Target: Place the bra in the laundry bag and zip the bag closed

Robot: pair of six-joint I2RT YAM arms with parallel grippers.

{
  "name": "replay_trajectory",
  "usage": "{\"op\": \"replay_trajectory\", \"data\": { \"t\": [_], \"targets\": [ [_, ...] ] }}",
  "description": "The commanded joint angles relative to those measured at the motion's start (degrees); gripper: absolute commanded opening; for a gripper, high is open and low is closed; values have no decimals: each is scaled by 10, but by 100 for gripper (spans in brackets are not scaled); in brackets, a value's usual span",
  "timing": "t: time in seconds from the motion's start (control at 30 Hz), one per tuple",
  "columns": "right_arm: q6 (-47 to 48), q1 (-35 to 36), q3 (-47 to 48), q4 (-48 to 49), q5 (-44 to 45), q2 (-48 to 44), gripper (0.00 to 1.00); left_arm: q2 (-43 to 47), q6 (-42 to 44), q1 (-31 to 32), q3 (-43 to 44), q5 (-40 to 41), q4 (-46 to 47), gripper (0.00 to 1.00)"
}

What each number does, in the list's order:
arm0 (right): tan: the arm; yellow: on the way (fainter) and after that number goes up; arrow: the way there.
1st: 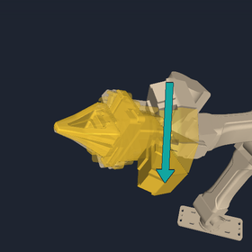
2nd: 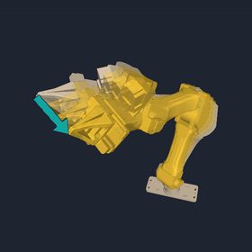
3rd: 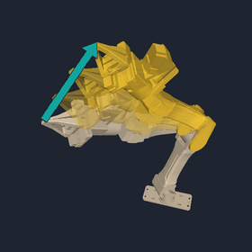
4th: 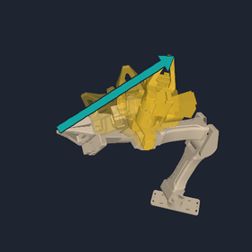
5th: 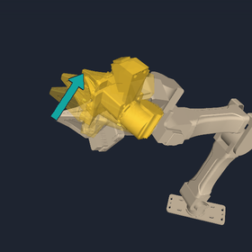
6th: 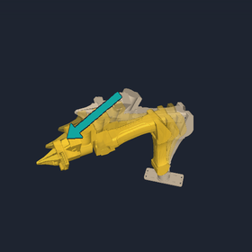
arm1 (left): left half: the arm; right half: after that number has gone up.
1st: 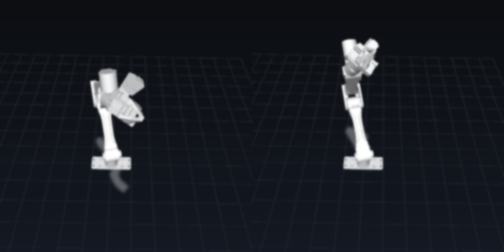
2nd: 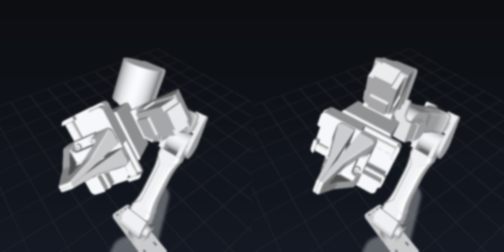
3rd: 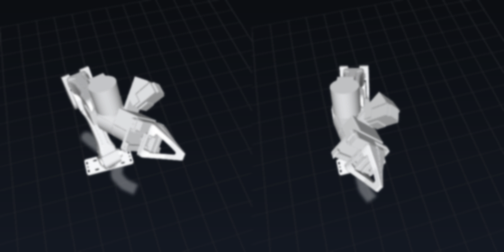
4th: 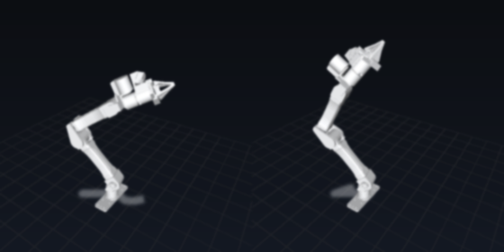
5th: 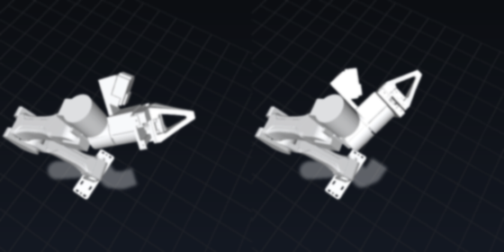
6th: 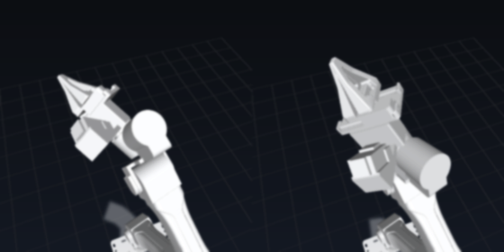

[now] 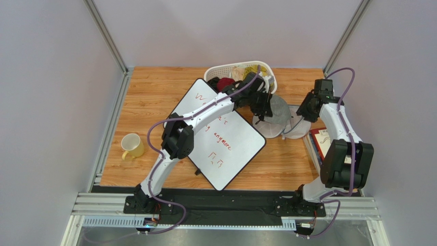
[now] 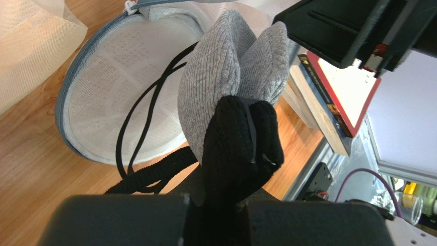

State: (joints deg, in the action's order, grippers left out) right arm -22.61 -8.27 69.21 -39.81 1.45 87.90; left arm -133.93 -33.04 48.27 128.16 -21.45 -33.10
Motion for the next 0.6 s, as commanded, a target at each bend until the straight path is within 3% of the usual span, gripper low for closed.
{"op": "replay_trajectory", "data": {
  "t": [0.0, 0.23, 0.37, 0.57],
  "targets": [
    [9, 5, 10, 33, 9, 10, 40, -14, -18, 6, 31, 8, 44, 0],
    [6, 14, 15, 14, -6, 1, 5, -49, -35, 14, 53, 11, 65, 0],
    [2, 16, 15, -1, -60, -22, 0, -64, -53, 17, 53, 15, 94, 0],
    [-4, 16, 29, -12, -109, -33, 0, -86, -67, 29, 56, 7, 123, 0]
  ]
}}
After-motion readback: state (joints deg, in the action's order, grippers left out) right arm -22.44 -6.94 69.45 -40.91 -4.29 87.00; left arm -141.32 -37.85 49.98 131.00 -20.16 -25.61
